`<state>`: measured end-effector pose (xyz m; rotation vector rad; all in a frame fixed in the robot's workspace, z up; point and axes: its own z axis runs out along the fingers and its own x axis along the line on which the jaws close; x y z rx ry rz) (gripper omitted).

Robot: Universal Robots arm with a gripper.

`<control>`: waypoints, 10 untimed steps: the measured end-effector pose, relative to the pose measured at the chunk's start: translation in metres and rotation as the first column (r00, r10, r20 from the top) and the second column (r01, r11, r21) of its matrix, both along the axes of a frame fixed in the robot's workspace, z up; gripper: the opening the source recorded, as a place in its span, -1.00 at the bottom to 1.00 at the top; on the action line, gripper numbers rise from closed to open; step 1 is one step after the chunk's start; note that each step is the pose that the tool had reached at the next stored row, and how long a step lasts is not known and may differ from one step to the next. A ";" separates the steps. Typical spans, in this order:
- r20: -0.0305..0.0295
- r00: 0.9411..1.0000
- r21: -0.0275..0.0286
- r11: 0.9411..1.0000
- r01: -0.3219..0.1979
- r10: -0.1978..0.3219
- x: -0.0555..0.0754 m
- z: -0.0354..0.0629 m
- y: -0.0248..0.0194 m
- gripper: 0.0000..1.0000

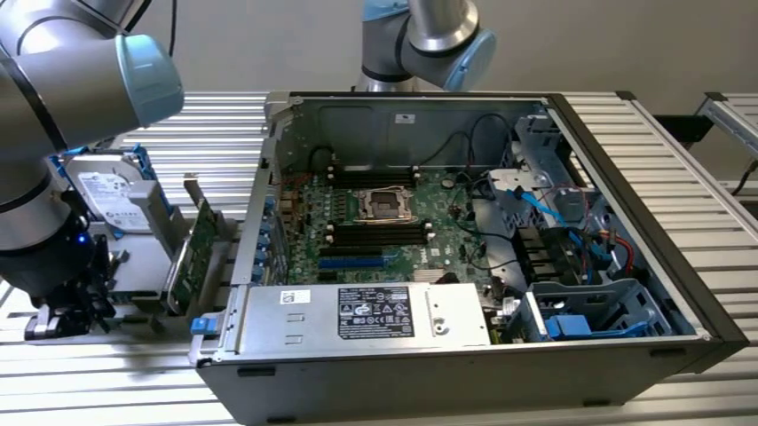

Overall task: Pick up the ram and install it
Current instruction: 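Pick up the ram and move it above insertion slot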

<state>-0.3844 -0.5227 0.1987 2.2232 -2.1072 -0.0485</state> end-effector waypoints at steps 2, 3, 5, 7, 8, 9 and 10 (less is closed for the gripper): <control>0.000 1.000 0.000 1.000 0.000 0.000 0.000 0.0000 0.0000 -0.40; 0.000 1.000 0.000 1.000 0.000 0.000 0.000 0.0000 0.0000 -0.40; 0.000 1.000 0.000 1.000 0.000 0.000 0.000 0.0000 0.0000 -0.40; 0.000 1.000 0.000 1.000 0.000 0.000 0.000 -0.0001 0.0001 -0.40; 0.000 1.000 0.000 1.000 0.000 0.000 0.000 -0.0001 0.0001 -0.40; 0.000 1.000 0.000 1.000 0.000 0.000 0.000 -0.0001 0.0001 -0.40; 0.000 1.000 0.000 1.000 0.000 0.000 0.000 -0.0001 0.0001 -0.40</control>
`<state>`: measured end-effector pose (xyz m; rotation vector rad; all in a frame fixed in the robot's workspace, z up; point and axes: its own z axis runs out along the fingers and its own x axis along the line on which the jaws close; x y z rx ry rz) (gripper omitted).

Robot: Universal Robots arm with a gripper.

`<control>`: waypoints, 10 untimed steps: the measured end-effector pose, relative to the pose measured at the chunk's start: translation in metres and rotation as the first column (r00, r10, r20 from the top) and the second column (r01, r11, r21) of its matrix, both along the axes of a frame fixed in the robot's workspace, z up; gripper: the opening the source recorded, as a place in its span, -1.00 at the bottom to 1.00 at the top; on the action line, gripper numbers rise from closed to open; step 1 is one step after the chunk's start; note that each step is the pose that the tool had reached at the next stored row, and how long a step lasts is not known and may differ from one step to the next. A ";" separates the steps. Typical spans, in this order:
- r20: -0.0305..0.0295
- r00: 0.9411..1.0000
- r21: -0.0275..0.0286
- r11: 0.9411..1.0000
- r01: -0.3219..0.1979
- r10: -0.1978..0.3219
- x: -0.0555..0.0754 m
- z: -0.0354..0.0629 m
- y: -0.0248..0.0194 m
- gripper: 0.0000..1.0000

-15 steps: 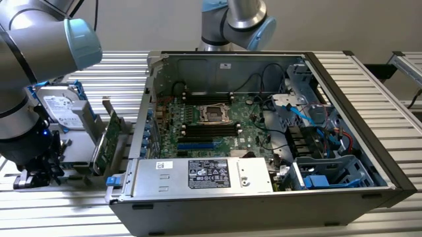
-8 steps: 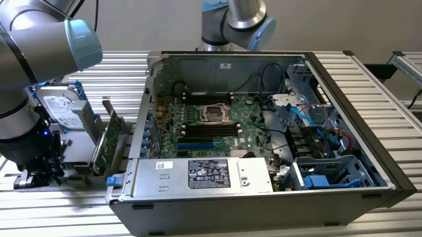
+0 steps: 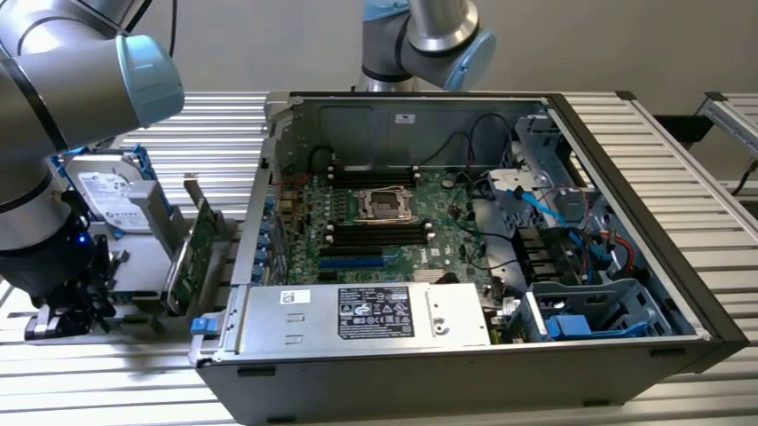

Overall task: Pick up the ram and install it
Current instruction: 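Pick up the ram and move it above insertion slot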

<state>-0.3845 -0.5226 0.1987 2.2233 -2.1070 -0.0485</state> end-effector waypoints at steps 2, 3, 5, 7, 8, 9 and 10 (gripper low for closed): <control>0.000 1.000 0.000 1.000 0.000 0.000 0.000 0.0000 0.0000 -0.44; 0.000 1.000 0.000 1.000 0.000 0.000 0.000 0.0000 0.0000 -0.44; 0.000 1.000 0.000 1.000 0.000 0.000 0.000 0.0000 0.0000 -0.58; 0.000 1.000 0.000 1.000 0.000 0.000 0.000 0.0000 0.0000 -0.58; 0.000 1.000 0.000 1.000 0.000 0.000 0.000 0.0000 0.0000 -0.58; 0.000 1.000 0.000 1.000 0.000 0.000 0.000 -0.0001 0.0000 -0.63; 0.000 1.000 0.000 1.000 0.000 0.000 0.000 -0.0001 0.0000 -0.63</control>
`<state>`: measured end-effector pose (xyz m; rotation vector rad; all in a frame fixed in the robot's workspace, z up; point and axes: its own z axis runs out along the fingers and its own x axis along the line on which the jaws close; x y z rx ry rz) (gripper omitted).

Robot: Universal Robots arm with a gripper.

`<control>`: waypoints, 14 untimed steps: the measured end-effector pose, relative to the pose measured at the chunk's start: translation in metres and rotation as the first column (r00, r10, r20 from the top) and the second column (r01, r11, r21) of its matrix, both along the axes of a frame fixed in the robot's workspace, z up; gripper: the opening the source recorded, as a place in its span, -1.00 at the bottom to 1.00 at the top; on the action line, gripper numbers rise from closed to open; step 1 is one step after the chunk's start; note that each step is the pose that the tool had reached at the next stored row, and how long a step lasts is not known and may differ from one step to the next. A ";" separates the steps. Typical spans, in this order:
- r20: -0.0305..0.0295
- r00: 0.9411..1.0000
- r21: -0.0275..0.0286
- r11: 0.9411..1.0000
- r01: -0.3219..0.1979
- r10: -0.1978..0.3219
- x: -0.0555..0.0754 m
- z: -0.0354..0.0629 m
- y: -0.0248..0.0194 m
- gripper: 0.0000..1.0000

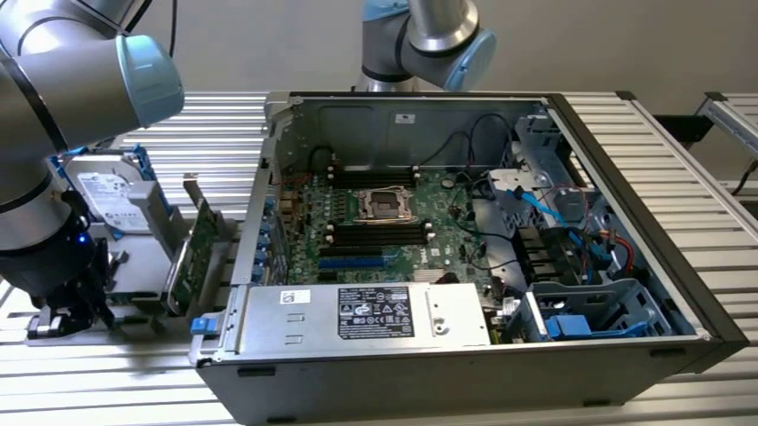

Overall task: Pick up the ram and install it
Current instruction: 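Pick up the ram and move it above insertion slot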

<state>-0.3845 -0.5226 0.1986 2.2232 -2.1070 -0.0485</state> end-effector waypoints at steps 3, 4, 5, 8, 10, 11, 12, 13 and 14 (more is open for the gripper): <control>0.000 1.000 0.000 1.000 0.000 0.000 0.000 -0.0001 0.0000 -0.73; 0.000 1.000 0.000 1.000 0.000 0.000 0.000 -0.0001 0.0000 -0.73; 0.000 1.000 0.000 1.000 0.000 0.000 0.000 -0.0001 0.0000 -0.73; 0.000 1.000 0.000 1.000 0.000 0.000 0.000 -0.0003 0.0000 -0.73; 0.000 1.000 0.000 1.000 0.000 0.000 0.000 -0.0005 0.0000 -0.73; 0.000 1.000 0.000 1.000 0.000 0.000 0.000 -0.0005 0.0000 -0.73; 0.000 1.000 0.000 1.000 0.000 0.000 0.000 -0.0005 0.0000 -0.73; 0.000 1.000 0.000 1.000 0.000 0.000 0.000 -0.0006 0.0000 -0.73; 0.000 1.000 0.000 1.000 0.000 0.000 0.000 -0.0006 0.0000 -0.73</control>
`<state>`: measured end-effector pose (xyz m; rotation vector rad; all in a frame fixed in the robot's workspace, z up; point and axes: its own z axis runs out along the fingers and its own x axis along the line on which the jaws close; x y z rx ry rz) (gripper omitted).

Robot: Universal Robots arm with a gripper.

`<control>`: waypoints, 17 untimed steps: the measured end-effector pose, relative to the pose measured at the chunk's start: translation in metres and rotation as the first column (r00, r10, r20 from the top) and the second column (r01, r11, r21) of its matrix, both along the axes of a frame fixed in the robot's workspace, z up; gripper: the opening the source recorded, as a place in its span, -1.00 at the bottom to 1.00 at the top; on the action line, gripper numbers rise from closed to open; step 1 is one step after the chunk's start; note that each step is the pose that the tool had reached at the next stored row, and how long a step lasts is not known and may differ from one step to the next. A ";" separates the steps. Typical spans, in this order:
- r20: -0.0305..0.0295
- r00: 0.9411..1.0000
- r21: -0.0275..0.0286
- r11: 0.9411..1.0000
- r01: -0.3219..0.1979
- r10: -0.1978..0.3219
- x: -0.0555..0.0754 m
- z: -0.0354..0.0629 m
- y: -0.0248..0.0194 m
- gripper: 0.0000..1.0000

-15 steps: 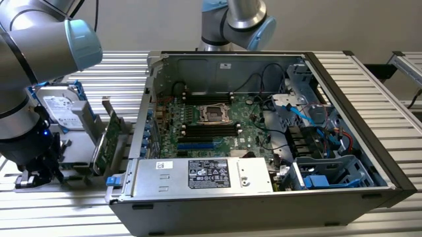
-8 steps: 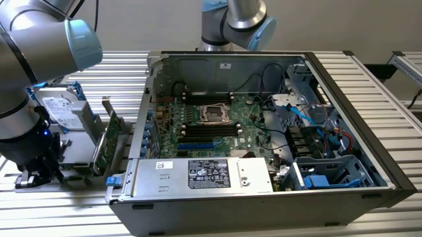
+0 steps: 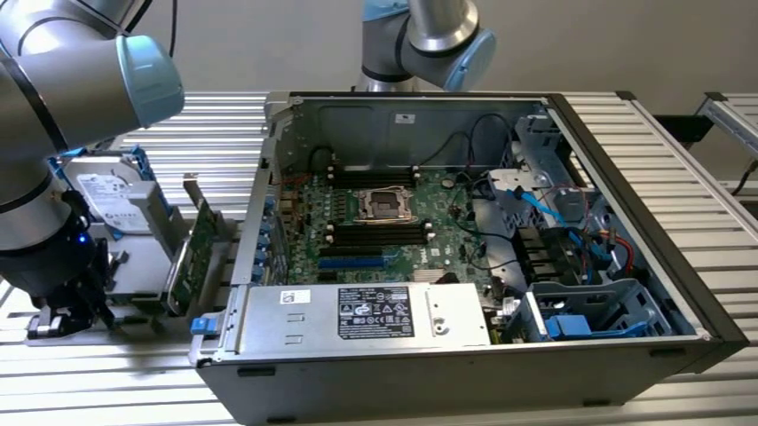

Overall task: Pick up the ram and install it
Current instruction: 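Pick up the ram and move it above insertion slot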

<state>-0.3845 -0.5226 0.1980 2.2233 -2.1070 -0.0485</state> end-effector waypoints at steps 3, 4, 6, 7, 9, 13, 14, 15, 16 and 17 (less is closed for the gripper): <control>0.000 1.000 0.000 1.000 0.000 0.000 0.000 0.0004 0.0001 -0.73; 0.000 1.000 0.001 1.000 0.000 0.000 0.000 0.0009 0.0001 -0.73; -0.001 1.000 0.000 1.000 0.000 0.000 0.000 0.0033 0.0000 -0.73; -0.001 1.000 0.000 1.000 0.000 0.000 0.000 0.0046 0.0001 -0.73; -0.003 1.000 0.000 1.000 0.000 0.000 0.000 0.0080 0.0000 -0.73; -0.007 1.000 0.000 1.000 0.000 0.000 0.000 0.0181 0.0000 -0.73; -0.008 1.000 0.000 1.000 0.000 0.000 0.000 0.0215 0.0000 -0.73; -0.009 1.000 0.000 1.000 0.000 0.000 0.000 0.0255 0.0000 -0.73; -0.010 1.000 0.000 1.000 0.000 0.000 0.000 0.0299 0.0000 -0.73; -0.010 1.000 0.000 1.000 0.000 0.000 0.000 0.0342 0.0000 -0.73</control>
